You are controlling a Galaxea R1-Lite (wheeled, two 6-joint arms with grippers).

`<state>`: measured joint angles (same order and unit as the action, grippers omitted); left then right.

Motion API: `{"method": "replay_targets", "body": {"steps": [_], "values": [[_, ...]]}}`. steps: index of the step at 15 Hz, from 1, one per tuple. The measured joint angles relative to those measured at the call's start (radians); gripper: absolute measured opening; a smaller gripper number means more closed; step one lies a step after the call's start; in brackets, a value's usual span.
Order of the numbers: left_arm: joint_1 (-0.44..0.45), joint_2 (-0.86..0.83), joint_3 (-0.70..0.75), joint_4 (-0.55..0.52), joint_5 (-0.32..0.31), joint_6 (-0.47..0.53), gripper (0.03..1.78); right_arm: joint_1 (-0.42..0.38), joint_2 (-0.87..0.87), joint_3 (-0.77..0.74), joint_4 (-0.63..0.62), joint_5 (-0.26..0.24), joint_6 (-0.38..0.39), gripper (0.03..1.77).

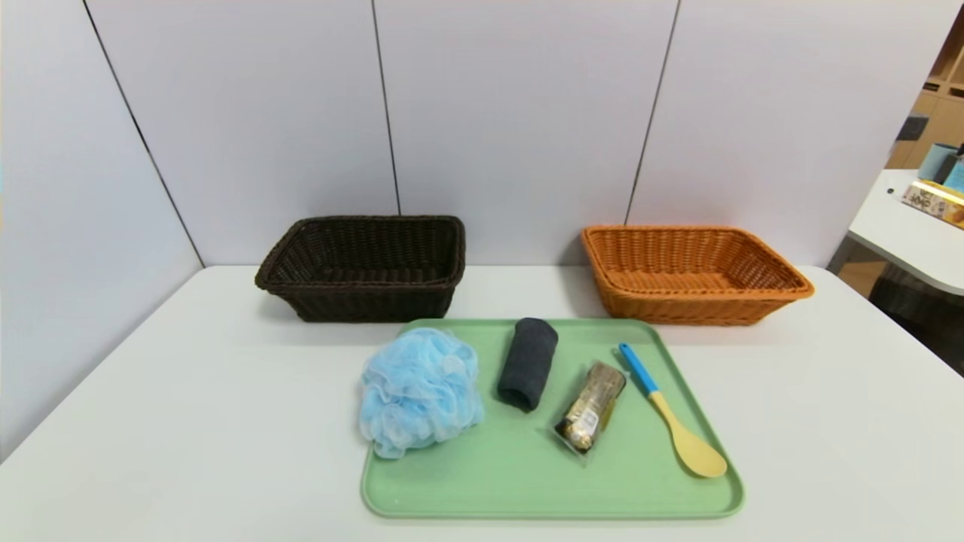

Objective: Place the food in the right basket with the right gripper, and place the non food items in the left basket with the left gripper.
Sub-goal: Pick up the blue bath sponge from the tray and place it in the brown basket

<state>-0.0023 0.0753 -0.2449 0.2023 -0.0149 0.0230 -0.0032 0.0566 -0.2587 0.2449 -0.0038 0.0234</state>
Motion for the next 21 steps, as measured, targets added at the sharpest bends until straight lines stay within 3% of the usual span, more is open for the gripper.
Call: {"method": "replay_targets", "body": {"steps": [3, 8, 10, 12, 13, 15, 17, 21], "values": [[0.0, 0.165, -0.13, 0.055, -0.001, -0.003, 1.69, 0.0, 0.139, -0.123, 0.071, 0.007, -0.004, 1.71], [-0.001, 0.571, -0.363, 0.114, -0.031, -0.004, 1.69, 0.003, 0.46, -0.325, 0.206, 0.081, -0.008, 1.71], [-0.001, 0.73, -0.464, 0.122, -0.059, -0.005, 1.69, 0.021, 0.597, -0.386, 0.224, 0.089, -0.009, 1.71], [-0.013, 0.859, -0.57, 0.125, -0.132, -0.027, 1.69, 0.046, 0.719, -0.428, 0.215, 0.111, -0.011, 1.71], [-0.042, 0.908, -0.606, 0.127, -0.189, -0.056, 1.69, 0.055, 0.776, -0.443, 0.194, 0.137, -0.019, 1.71], [-0.128, 0.968, -0.636, 0.127, -0.24, -0.082, 1.69, 0.069, 0.882, -0.465, 0.144, 0.199, -0.08, 1.71], [-0.226, 1.017, -0.656, 0.124, -0.246, -0.093, 1.69, 0.103, 0.975, -0.5, 0.133, 0.245, -0.159, 1.71], [-0.381, 1.142, -0.728, 0.111, -0.246, -0.152, 1.69, 0.189, 1.115, -0.584, 0.128, 0.263, -0.176, 1.71]]}}
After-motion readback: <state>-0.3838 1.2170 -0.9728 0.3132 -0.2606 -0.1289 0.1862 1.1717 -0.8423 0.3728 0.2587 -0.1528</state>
